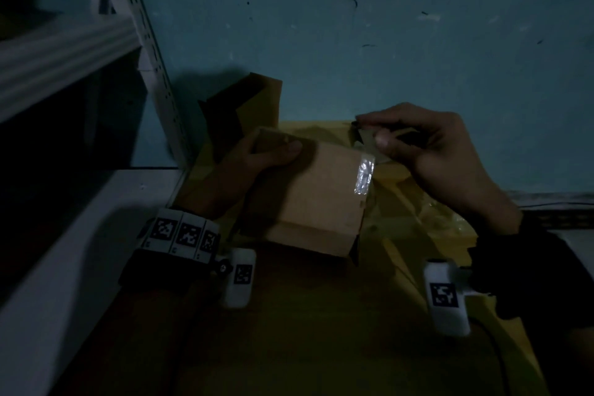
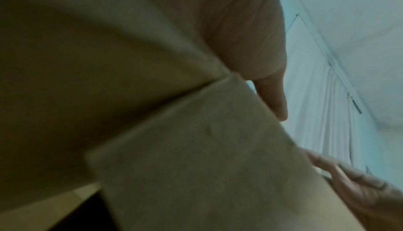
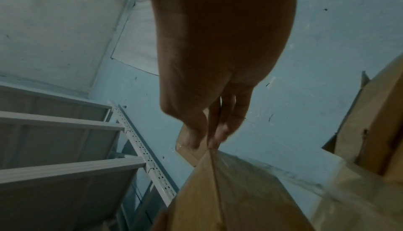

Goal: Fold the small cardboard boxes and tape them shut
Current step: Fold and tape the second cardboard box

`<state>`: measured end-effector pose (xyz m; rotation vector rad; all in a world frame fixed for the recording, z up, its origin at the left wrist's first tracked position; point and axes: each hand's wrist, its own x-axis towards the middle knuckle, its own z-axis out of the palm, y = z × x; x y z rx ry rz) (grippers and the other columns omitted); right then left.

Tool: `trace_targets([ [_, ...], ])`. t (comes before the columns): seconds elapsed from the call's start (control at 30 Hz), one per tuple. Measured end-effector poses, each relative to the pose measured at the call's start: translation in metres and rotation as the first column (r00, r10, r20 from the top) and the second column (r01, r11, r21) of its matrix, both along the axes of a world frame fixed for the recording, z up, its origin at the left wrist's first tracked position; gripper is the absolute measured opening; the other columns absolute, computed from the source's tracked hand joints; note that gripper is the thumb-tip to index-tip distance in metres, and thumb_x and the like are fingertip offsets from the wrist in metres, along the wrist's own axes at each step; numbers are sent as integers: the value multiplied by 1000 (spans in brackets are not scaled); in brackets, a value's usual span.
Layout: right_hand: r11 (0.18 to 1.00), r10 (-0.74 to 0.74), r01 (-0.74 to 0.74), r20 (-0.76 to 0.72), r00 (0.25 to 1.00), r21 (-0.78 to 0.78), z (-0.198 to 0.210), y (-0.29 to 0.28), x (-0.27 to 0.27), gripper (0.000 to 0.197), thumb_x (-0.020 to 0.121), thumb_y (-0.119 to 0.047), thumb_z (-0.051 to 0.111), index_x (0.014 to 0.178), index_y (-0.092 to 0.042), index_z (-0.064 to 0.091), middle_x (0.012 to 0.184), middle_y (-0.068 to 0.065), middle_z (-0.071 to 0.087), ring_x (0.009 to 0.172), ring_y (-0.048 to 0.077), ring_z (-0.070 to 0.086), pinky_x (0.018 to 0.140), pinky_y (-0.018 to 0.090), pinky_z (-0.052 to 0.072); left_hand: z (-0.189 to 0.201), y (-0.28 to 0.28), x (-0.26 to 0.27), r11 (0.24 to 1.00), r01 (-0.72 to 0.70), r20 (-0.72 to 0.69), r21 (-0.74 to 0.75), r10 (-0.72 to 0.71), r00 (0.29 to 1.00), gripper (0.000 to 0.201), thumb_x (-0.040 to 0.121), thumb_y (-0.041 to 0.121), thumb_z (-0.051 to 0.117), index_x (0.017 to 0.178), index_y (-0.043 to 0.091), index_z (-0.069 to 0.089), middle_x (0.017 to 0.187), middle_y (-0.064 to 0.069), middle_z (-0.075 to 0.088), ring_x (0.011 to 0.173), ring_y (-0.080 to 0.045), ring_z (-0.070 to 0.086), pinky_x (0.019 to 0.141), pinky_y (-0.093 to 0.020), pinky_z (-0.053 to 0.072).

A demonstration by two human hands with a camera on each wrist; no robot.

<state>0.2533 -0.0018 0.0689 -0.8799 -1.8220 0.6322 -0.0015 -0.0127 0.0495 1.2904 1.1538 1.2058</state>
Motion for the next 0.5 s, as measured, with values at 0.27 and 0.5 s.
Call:
trace_targets([
  [0.27, 987, 152, -146, 85, 985, -70, -6, 3, 4, 27, 76, -1, 80, 98, -16, 78, 100, 13, 73, 89, 31, 66, 82, 35, 56, 3, -4, 0, 999, 28, 23, 25, -29, 999, 58, 72, 32, 66, 122, 5, 57, 101, -4, 65, 78, -5, 68, 71, -18, 57],
  [0.5, 970, 232, -216, 166, 958, -111, 2, 5, 16, 29, 62, -23, 93, 80, -13, 72, 81, 15, 66, 80, 36, 61, 77, 41, 51, 0, -5, 5, 998, 67, 41, 2, -67, 997, 45, 74, 32, 76, 111, 10, 63, 94, -3, 68, 85, -14, 67, 77, -27, 54],
])
